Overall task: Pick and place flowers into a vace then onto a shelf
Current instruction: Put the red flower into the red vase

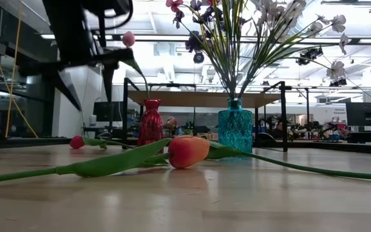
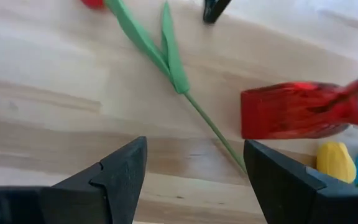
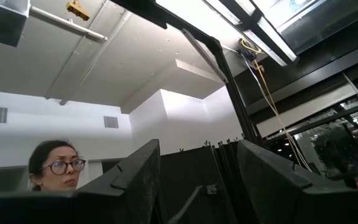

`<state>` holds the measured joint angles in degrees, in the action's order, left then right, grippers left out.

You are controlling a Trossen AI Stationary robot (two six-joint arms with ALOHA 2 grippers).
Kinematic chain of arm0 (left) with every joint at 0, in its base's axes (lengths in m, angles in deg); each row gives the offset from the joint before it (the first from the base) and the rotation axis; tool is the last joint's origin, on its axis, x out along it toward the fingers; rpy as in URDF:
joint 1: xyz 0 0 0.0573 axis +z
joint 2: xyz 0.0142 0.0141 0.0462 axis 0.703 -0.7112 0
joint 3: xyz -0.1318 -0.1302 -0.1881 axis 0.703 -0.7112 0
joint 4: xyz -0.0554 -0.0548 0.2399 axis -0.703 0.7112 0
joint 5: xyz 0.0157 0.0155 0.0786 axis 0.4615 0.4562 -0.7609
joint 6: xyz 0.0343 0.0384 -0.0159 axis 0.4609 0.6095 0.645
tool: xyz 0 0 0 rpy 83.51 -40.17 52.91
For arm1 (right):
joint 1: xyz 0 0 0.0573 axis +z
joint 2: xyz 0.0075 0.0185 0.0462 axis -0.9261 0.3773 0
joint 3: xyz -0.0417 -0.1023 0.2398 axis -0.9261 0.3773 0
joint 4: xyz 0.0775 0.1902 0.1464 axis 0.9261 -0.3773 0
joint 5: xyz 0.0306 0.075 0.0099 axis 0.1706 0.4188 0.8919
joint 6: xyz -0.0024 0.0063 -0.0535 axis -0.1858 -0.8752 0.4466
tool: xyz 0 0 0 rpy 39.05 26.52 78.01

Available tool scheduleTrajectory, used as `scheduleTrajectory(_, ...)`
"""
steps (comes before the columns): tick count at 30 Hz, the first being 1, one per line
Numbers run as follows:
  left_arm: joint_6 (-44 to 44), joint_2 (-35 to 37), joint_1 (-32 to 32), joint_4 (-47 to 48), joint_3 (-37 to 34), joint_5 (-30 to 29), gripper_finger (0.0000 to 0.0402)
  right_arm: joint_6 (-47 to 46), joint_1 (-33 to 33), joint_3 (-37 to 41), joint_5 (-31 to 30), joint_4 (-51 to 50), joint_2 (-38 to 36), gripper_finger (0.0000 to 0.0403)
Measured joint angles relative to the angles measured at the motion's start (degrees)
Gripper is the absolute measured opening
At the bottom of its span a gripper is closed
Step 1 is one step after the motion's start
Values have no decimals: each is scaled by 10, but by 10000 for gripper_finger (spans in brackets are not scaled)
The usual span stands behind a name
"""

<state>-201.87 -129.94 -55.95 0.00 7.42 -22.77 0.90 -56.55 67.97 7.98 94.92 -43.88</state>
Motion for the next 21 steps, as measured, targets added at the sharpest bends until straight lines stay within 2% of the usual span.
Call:
scheduleTrajectory(4,-4,0,13,-115,-61,26,298,0,0,0,4,1,0,206)
scheduleTrajectory(7,-36,0,13,-197,-100,-11,298,0,0,0,4,1,0,206)
scheduleTrajectory(11,-72,0,20,-212,-117,-18,298,0,0,0,4,1,0,206)
scheduleTrajectory(21,-57,-5,83,-246,-119,3,298,0,0,0,3,1,0,206)
